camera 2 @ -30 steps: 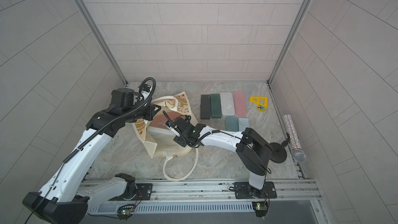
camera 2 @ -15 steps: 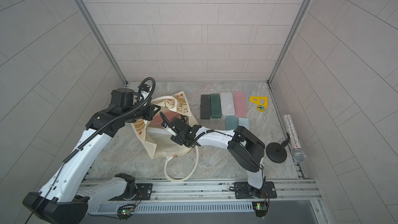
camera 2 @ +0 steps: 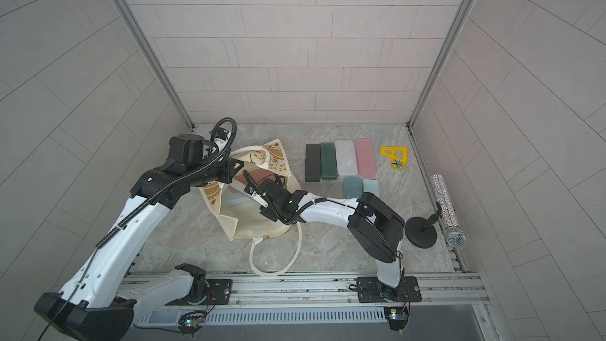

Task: Take out the pencil case from the canvas bag
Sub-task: Pick up the pencil case from the canvas bag.

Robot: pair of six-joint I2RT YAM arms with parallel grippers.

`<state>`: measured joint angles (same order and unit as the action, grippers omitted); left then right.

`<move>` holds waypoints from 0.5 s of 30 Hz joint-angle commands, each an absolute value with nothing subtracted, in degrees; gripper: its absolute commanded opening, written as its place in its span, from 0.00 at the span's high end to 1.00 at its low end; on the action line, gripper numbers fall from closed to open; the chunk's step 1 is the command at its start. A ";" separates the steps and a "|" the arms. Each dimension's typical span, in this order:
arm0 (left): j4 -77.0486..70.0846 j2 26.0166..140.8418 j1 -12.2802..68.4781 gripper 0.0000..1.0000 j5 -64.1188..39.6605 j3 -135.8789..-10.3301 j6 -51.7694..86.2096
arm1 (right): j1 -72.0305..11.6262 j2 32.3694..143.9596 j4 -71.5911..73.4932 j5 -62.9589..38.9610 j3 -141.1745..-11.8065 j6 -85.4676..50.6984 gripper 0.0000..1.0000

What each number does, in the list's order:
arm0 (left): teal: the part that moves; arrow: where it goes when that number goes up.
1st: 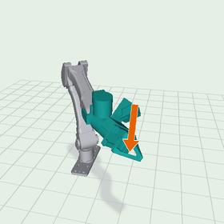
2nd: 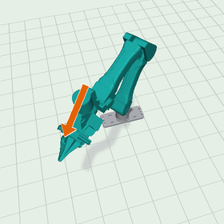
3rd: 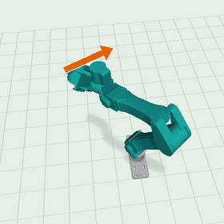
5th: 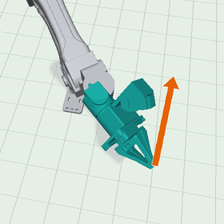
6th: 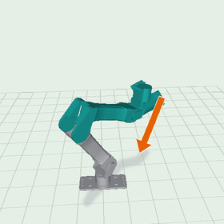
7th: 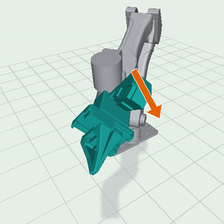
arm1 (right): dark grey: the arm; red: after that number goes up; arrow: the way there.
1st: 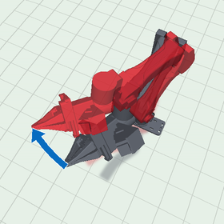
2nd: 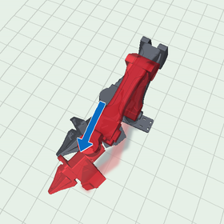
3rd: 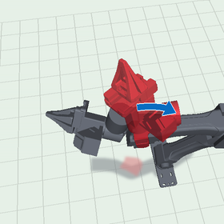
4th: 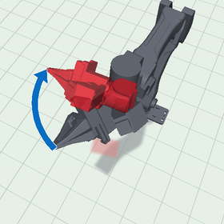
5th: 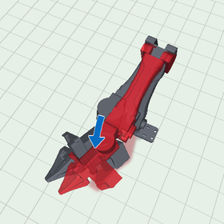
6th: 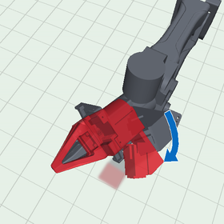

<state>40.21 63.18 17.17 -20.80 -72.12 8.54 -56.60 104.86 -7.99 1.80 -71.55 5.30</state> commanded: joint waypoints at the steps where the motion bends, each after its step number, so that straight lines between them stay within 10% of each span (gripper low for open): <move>1: 39.22 62.05 17.14 1.00 -16.22 -74.75 9.45 | -56.78 99.39 -9.83 1.91 -69.97 2.58 0.67; 15: 40.06 65.09 17.05 1.00 -5.28 -76.00 12.75 | -57.13 81.89 -21.81 0.79 -61.70 -2.59 0.71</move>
